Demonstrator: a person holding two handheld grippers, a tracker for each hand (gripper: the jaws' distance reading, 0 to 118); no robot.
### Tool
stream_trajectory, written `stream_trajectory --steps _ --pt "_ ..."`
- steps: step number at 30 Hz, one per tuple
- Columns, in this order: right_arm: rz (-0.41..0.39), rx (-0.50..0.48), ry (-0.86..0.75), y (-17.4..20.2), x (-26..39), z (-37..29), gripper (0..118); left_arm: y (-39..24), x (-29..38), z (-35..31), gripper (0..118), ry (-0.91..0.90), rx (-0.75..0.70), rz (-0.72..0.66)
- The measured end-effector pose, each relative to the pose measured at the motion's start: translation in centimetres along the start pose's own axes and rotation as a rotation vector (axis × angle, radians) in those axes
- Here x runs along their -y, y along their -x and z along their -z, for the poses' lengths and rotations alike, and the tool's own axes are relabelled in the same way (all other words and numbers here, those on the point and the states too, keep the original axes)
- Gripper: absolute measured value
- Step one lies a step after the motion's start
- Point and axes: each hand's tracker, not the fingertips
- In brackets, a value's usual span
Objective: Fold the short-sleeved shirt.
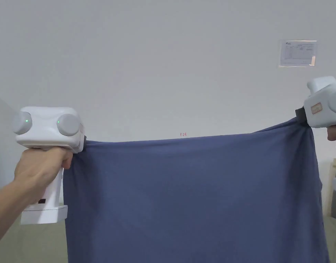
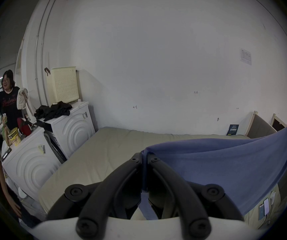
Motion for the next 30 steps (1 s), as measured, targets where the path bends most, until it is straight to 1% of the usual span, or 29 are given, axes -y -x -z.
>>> stream_trajectory --steps 5,11,15,17,18,20,23,24,25,26,27,28,30 --pt "-0.023 0.024 -0.019 0.6 -2.4 4.2 3 -2.1 -2.3 3.3 0 -0.022 -0.038 0.007" --pt "-0.011 0.036 -0.027 1.3 -3.8 9.1 3 -3.9 -3.8 7.7 0 -0.034 -0.07 0.012" --pt "-0.035 0.046 -0.04 2.0 -4.3 12.2 3 -4.9 -3.6 11.0 0 -0.033 -0.074 -0.003" --pt "-0.06 0.059 -0.034 2.7 -4.1 13.9 3 -5.7 -2.8 12.6 0 -0.05 -0.097 0.012" --pt "-0.073 0.05 -0.04 3.0 -3.5 14.6 3 -6.3 -2.4 13.6 0 -0.058 -0.115 0.036" --pt "-0.11 0.048 -0.022 3.8 -2.0 16.1 3 -7.1 -1.2 15.7 0 -0.039 -0.119 0.056" --pt "-0.094 0.038 0.011 4.6 1.9 18.1 3 -8.0 1.9 18.6 0 0.004 -0.114 0.077" --pt "-0.096 0.023 0.033 4.8 3.9 19.0 3 -8.3 3.6 19.7 0 0.011 -0.107 0.077" --pt "-0.104 0.028 0.064 5.1 6.0 19.6 3 -8.4 5.3 20.6 0 0.043 -0.099 0.089" --pt "-0.091 0.02 0.066 5.3 8.2 20.0 3 -8.5 7.0 21.4 0 0.057 -0.091 0.084" --pt "-0.085 0.011 0.101 5.5 10.0 20.5 3 -8.5 8.6 22.0 0 0.081 -0.085 0.09" --pt "-0.056 -0.021 0.144 5.7 12.9 20.6 3 -8.5 11.0 22.7 0 0.132 -0.081 0.098" --pt "-0.026 -0.084 0.204 6.0 17.9 20.3 3 -7.9 15.5 23.1 0 0.183 -0.045 0.073"
